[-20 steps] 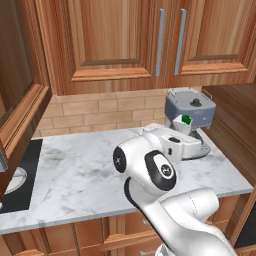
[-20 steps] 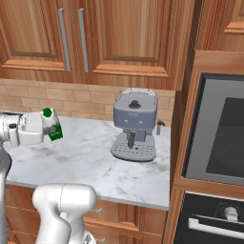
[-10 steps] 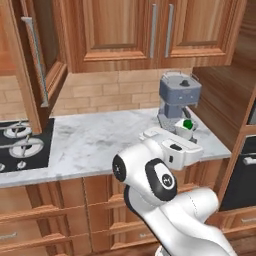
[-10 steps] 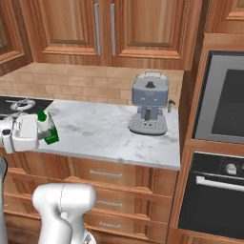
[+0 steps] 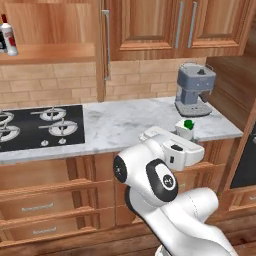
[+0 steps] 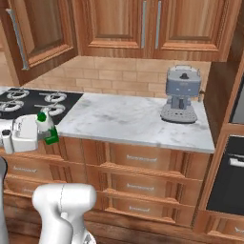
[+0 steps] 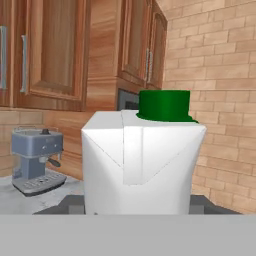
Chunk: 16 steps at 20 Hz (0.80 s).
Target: Sort all alcoholic drinks to one cabinet, and non-alcoholic drinks to the other.
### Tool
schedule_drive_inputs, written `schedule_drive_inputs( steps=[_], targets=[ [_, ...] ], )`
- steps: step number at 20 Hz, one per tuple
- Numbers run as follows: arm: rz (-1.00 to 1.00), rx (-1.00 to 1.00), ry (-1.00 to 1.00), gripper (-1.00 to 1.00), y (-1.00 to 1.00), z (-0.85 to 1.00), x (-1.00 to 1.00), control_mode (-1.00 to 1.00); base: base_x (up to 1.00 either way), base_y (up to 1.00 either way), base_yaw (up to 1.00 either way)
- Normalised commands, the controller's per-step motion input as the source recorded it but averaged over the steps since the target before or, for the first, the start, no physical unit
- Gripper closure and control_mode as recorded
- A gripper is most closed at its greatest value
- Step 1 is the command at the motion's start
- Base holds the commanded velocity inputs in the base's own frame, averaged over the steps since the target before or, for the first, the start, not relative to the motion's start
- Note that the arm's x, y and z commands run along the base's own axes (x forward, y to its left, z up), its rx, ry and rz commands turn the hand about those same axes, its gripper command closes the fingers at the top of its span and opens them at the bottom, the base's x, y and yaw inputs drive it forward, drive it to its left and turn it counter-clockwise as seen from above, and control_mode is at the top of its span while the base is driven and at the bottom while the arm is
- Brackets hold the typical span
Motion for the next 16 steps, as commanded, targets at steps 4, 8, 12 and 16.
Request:
schedule_drive_inputs(
  steps=[4,8,12,16],
  targets=[
    [0.00,0.00,0.00,1.00,0.00,0.00,0.00,1.00,-0.35,0.88,0.02],
    [0.00,0.00,0.00,1.00,0.00,0.00,0.00,1.00,-0.31,0.87,0.03],
    [0.00,0.00,0.00,1.00,0.00,0.00,0.00,1.00,-0.30,0.92,0.02],
    [0.00,0.00,0.00,1.00,0.00,0.00,0.00,1.00,-0.31,0.94,0.03]
  ],
)
